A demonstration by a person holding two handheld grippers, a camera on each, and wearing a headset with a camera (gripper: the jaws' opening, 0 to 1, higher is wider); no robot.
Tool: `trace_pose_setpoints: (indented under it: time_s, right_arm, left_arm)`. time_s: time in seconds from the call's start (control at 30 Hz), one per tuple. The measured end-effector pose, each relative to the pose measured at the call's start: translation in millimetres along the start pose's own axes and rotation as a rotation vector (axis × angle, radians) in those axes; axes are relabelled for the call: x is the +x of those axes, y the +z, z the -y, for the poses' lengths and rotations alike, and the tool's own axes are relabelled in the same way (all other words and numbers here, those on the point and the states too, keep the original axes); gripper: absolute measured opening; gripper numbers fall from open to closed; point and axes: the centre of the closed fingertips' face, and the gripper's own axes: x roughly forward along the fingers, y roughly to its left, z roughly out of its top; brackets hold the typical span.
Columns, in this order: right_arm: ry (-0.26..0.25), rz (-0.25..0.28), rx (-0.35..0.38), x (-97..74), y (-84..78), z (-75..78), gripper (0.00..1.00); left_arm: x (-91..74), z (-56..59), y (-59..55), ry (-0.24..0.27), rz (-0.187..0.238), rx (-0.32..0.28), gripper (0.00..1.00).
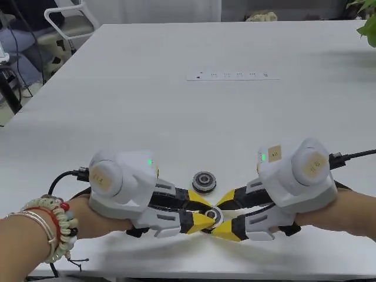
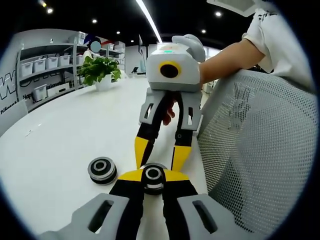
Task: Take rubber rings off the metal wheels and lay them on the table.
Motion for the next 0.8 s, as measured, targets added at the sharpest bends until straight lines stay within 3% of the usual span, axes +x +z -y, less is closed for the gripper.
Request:
trace_pose_setpoints:
  time_s: [0.23,0.47,0.57,0.73,0.8]
  right_arm:
    - [0.019,-0.007,0.045,-6.6,-4.7,1.8,0.18]
    - [0.022,-0.038,0.011,-7.9,-9.2,1.1,0.07]
    - [0.016,-0.031,0.033,-9.7,-8.1,3.5,0.05]
    - [0.015,-0.026,0.044,-9.1,-6.9,2.8,0.21]
    - [-0.01,0.003,0.045,-3.6,-0.7,4.4,0.23]
  left_arm:
    - [0.8,-0.2,0.9,0.005,0.002,-0.004,0.08]
    - [0.7,-0.7,1.1,0.011,0.004,-0.008,0.08]
    - [0.6,-0.9,1.0,0.011,0.005,-0.01,0.08]
    - [0.7,-1.3,0.8,0.011,0.005,-0.011,0.08]
    - [0.8,-1.4,0.7,0.011,0.006,-0.011,0.08]
